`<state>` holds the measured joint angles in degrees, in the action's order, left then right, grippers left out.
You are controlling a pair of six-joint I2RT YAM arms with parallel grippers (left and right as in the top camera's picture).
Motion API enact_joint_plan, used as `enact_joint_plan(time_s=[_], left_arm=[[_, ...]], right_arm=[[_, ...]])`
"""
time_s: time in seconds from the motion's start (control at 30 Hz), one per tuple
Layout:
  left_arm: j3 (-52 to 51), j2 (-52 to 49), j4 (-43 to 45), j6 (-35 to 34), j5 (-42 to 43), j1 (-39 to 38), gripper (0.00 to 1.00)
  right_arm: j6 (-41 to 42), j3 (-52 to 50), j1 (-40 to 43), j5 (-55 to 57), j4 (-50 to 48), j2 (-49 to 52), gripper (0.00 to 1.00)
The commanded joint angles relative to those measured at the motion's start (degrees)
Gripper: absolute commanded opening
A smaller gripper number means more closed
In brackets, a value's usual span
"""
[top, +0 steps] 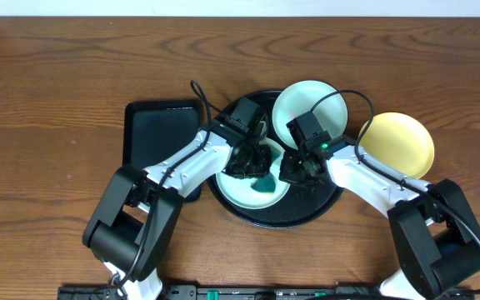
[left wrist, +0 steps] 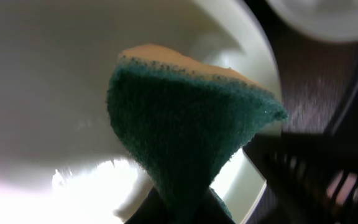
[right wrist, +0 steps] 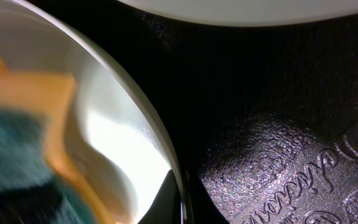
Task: Clean dirty plates on tray and stack at the side
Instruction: 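Scrub the mint plate with the sponge while right gripper holds it, then lift the sponge off the mint plate with the left gripper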
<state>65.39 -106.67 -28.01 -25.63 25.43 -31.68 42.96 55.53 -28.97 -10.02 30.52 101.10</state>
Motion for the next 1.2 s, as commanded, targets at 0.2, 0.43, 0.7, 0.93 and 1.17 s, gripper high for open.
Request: enact_joint_plan(time_s=[0.2, 0.43, 0.7, 0.93, 1.17], left_arm=[[0.11, -0.81, -4.15, 0.7, -25.83, -0.09, 0.07], [4.68, -0.79, -11.89, 0.7, -26.14, -0.09, 0.07], [15.96, -0.79, -23.69, 0.79, -26.12, 1.11, 0.07], [26.12, -0.79, -32.96, 3.45, -25.92, 5.57, 0.08], [27.28, -0.79, -34.1, 4.22, -25.9, 9.97, 0.07]], right_arm=[[-0.81, 0.13, 0.39, 2.01, 0.5, 1.2, 0.01], [-0.81, 0.13, 0.39, 2.01, 0.5, 1.2, 0.01], [-0.81, 0.13, 0.37, 1.99, 0.52, 1.2, 0.01], [-0.81, 0.13, 0.37, 1.99, 0.55, 1.2, 0.01], [-3.15, 0.2, 0.39, -0.61, 0.28, 1.18, 0.01]])
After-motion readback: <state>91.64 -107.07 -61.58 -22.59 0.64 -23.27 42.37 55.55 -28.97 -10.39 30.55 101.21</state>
